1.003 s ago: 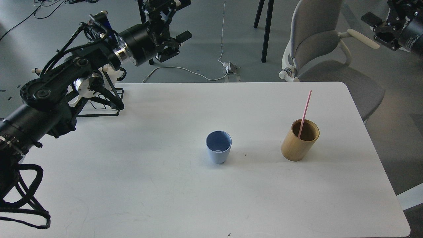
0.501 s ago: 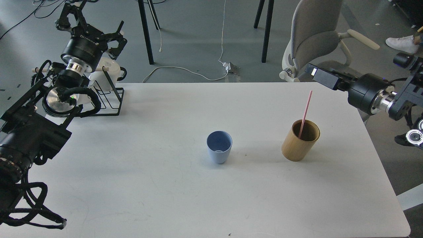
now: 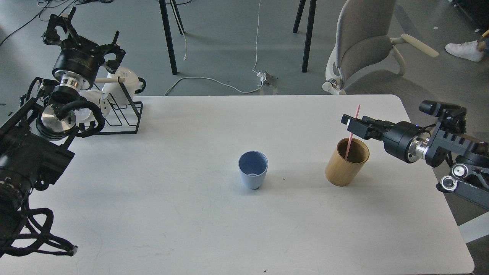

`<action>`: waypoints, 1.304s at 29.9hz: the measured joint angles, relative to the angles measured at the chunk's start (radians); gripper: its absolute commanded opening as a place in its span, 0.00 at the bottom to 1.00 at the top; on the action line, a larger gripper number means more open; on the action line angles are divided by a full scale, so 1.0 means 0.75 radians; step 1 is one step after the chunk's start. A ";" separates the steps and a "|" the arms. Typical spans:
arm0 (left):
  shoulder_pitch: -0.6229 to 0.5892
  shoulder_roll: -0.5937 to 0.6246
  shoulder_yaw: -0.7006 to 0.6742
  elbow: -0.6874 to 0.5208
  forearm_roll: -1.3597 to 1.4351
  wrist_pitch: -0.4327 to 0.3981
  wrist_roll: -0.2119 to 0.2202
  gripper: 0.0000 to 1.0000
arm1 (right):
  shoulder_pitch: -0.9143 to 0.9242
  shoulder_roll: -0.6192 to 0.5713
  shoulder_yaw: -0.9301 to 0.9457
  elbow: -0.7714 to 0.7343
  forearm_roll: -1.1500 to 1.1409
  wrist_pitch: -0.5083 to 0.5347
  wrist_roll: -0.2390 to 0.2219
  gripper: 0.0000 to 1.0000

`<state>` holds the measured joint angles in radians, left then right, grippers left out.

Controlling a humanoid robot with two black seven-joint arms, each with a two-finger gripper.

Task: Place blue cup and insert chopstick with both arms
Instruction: 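Reach the right gripper to the straw in the tan cup and grasp it, then pull the straw out and lower it into the blue cup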

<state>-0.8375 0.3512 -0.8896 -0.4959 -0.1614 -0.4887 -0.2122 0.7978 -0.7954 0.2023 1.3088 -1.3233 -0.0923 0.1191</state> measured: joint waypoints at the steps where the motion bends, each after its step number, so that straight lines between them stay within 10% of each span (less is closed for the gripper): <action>1: 0.000 0.000 0.000 0.000 -0.002 0.000 0.000 1.00 | 0.004 0.022 -0.005 -0.013 -0.001 0.000 -0.012 0.63; 23: 0.002 -0.003 0.008 0.001 0.000 0.000 -0.008 1.00 | -0.001 0.065 -0.021 -0.087 -0.235 0.000 -0.083 0.07; 39: -0.010 0.005 0.006 0.002 0.000 0.000 -0.008 1.00 | 0.083 -0.234 -0.015 0.164 -0.229 0.013 -0.081 0.00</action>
<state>-0.8450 0.3551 -0.8848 -0.4945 -0.1611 -0.4887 -0.2179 0.8600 -0.9706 0.1914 1.4321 -1.4948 -0.0829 0.0584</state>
